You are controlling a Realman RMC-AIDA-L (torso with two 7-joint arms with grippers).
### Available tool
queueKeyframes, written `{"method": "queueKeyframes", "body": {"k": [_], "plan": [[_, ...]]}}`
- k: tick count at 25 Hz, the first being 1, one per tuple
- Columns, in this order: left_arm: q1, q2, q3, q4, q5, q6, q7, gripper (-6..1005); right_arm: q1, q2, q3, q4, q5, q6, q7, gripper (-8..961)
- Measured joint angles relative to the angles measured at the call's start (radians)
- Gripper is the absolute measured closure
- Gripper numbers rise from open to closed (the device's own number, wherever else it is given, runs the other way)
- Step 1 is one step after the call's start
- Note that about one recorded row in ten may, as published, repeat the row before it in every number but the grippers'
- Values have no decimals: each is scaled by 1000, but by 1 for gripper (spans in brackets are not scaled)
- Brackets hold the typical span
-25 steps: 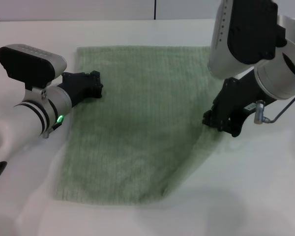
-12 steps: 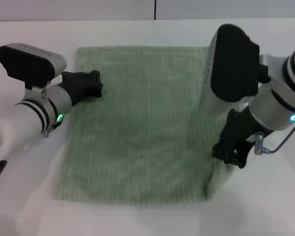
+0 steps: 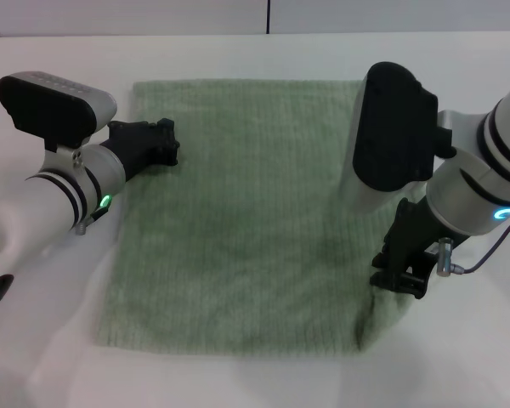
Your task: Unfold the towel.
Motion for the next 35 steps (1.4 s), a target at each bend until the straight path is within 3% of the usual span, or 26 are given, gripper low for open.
{"method": "queueKeyframes", "body": {"k": [6, 9, 20, 23, 25, 26, 28, 30, 31, 32, 34, 35], "plan": [[5, 0, -1, -13, 0, 0, 0, 1001, 3, 0, -21, -2, -4, 5, 3, 839], [5, 0, 2, -14, 0, 0, 0, 1001, 2, 0, -21, -6, -4, 8, 3, 621], [10, -2, 3, -15, 0, 0, -1, 1001, -9, 1, -12, -90, 1, 5, 3, 624], [13, -2, 3, -18, 0, 0, -1, 1001, -27, 3, 23, -145, -27, -69, 3, 624], [13, -2, 3, -18, 0, 0, -1, 1001, -49, 5, 49, -177, -44, -165, 2, 624], [16, -2, 0, -22, 0, 2, -1, 1001, -83, 7, 72, -209, -48, -291, 2, 625], [19, -2, -3, -22, 0, 5, 0, 1001, -101, 8, 80, -223, -48, -352, 2, 625], [27, -1, -16, -24, 0, 22, -1, 1001, -156, 8, 87, -249, -49, -512, -6, 625], [36, 0, -31, -25, 0, 52, 0, 1001, -209, 8, 89, -262, -46, -660, -23, 625], [36, 0, -31, -25, 0, 52, 0, 1001, -209, 8, 89, -262, -46, -660, -23, 625], [45, 0, -42, -26, 0, 80, 1, 1001, -262, 9, 80, -259, -38, -829, -40, 625], [76, 0, -71, -26, 0, 188, 2, 1001, -282, 9, 71, -250, -32, -911, -42, 625]]}}
